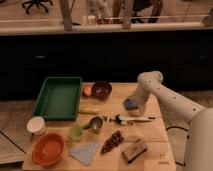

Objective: Place sponge in metal cup

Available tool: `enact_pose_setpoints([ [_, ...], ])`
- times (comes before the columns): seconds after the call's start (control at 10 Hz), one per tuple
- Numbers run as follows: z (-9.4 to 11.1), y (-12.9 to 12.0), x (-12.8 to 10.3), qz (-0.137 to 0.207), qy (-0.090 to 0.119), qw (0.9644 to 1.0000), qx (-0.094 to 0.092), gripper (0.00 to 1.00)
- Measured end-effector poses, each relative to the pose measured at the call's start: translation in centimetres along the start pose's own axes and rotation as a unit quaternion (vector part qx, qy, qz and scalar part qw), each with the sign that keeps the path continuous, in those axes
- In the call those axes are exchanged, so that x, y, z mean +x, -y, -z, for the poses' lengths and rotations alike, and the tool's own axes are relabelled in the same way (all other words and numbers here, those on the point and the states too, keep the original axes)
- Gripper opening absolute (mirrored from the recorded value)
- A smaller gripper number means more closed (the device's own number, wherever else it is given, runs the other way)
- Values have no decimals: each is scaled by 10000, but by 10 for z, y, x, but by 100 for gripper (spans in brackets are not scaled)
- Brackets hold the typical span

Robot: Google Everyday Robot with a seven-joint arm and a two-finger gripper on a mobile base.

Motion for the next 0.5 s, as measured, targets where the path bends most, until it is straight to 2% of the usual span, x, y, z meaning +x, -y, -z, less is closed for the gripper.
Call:
enact_pose_setpoints([
  [0.5, 3, 6, 10, -385, -159, 9991, 111, 80],
])
